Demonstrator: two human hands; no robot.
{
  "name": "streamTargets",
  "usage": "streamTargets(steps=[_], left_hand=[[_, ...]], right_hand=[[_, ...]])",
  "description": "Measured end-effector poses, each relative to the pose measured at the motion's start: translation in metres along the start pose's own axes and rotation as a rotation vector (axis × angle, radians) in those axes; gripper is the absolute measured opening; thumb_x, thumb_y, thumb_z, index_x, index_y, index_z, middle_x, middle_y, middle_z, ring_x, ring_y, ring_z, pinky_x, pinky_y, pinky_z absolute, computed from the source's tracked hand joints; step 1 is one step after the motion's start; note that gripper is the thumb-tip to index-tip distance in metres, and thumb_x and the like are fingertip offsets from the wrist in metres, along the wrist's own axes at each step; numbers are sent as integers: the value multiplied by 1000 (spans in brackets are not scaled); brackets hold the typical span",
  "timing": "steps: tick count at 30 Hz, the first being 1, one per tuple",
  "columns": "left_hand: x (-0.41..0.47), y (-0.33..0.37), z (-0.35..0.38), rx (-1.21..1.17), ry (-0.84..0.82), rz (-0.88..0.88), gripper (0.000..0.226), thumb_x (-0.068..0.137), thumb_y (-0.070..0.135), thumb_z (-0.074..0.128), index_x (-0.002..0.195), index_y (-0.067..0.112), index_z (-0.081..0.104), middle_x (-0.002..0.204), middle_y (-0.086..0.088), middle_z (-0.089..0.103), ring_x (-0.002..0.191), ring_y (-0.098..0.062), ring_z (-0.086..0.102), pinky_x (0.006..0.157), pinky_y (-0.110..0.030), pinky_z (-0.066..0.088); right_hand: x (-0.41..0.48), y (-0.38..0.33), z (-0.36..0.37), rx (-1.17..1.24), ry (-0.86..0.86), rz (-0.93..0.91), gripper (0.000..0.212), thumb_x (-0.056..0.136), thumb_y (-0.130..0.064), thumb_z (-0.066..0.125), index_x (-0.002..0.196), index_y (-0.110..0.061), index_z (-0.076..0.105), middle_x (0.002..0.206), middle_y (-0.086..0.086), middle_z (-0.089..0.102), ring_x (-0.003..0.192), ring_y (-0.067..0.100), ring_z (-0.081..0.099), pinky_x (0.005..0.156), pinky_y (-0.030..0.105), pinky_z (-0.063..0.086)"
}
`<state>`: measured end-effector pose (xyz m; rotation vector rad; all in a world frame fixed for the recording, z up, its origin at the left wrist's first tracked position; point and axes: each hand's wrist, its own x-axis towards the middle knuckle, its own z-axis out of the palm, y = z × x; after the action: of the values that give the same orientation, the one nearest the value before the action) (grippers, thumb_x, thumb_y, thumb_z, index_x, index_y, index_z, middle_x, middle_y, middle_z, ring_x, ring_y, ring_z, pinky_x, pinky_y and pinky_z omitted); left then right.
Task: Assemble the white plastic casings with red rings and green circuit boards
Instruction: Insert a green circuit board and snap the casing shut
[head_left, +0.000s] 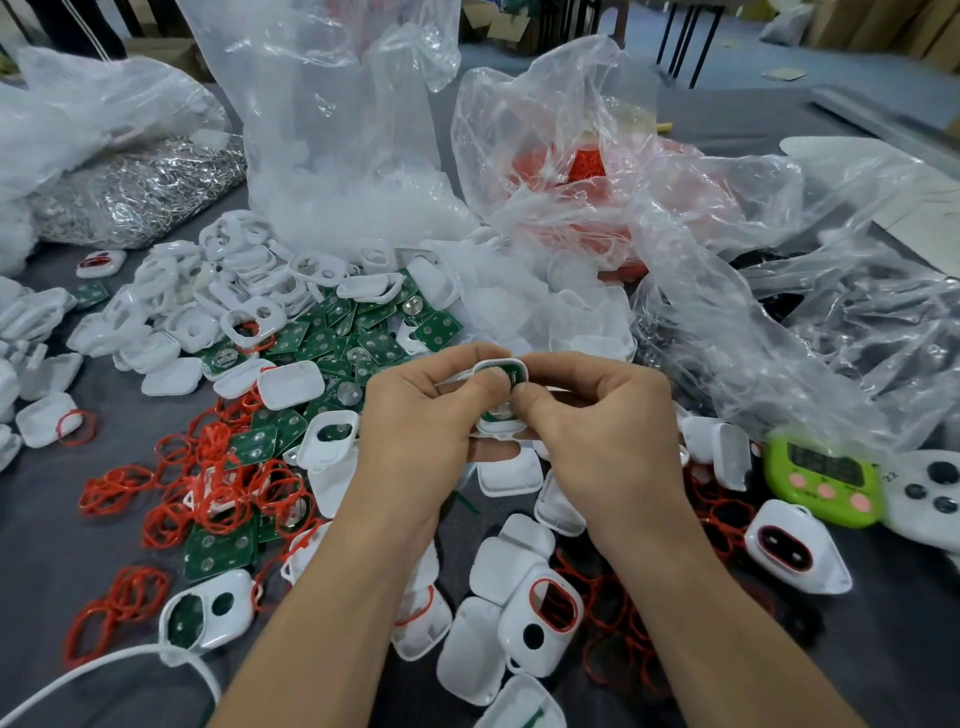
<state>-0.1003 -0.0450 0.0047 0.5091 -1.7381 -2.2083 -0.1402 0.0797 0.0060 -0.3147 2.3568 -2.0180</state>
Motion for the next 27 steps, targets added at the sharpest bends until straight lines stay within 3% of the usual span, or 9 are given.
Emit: streamTargets(steps=[6,11,15,22,27], left_hand=[[-3,-1,-2,155,-57,19,22,94,8,70,101,27,80,80,-5,79,67,-14,74,59,-30,62],[-3,-2,-6,230,-26,60,26,91,7,73,95,32,80,63,-3,74,54,-11,69,57,-28,61],[-1,-4,-9,240,-35,58,26,91,6,73,98,30,81,64,-4,75,54,-11,69,61,-31,63],[-2,-10,-7,287,-74,68,27,87,12,73,103,33,81,74,-2,79,64,-15,73,64,-31,63],[-1,-10,-7,301,-71,63,30,90,8,72,101,34,81,74,-1,79,63,-15,74,62,-30,62]], right_hand=[[0,1,-3,-65,61,12,17,82,-17,81,85,-34,81,69,-11,76,65,12,76,67,40,64],[1,-2,-5,-36,12,32,15,75,-25,79,86,-35,81,72,-7,78,69,17,77,74,44,64],[2,-4,-4,-7,16,55,15,75,-27,77,80,-41,80,71,-7,77,69,17,77,73,47,65],[4,-3,-5,-55,101,72,32,72,-20,84,68,-51,76,62,-12,74,62,8,74,69,38,64],[5,-1,-4,-32,85,104,18,63,-30,78,68,-48,77,63,-11,74,62,9,74,68,39,64]])
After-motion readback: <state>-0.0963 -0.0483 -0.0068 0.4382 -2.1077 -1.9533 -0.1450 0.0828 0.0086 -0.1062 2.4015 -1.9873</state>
